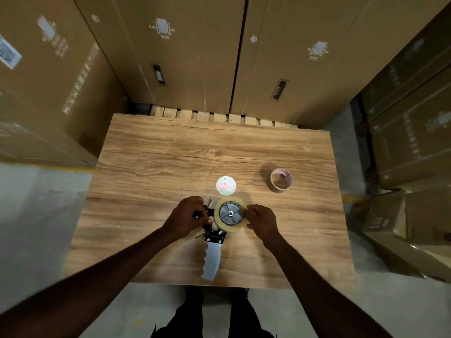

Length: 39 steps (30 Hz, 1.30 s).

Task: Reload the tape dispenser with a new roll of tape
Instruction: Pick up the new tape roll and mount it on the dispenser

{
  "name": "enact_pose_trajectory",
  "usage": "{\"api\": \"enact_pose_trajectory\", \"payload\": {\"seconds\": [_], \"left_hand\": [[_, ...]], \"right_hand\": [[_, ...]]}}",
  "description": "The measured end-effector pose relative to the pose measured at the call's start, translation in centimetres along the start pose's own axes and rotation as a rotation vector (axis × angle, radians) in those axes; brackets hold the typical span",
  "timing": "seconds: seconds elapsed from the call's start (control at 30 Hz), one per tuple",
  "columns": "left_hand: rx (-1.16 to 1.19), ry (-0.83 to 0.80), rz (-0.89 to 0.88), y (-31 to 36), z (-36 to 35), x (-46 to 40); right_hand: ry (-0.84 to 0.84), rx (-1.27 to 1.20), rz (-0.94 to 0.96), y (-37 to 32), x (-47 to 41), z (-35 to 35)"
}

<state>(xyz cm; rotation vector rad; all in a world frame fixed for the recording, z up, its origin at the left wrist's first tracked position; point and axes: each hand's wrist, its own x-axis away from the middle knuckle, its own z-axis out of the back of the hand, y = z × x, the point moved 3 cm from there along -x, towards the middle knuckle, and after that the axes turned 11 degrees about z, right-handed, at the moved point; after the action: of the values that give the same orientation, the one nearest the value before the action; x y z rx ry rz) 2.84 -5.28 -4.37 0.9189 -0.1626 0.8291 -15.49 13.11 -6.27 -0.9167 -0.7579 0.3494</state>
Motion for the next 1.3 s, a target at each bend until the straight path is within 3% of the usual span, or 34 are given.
{"api": "enact_pose_trajectory", "payload": {"seconds": [0.5,1.3], "left_hand": [[-0.142,0.063,0.153,0.7,-2.9,1.0],[-0.113,0.028,0.125,0.9,-2.8,0.3]], "right_hand": [[0.068,0.006,-0.092,4.5,4.9,1.4],[0.039,-0.036,-0.066,4.3,5.0,1.7]]}}
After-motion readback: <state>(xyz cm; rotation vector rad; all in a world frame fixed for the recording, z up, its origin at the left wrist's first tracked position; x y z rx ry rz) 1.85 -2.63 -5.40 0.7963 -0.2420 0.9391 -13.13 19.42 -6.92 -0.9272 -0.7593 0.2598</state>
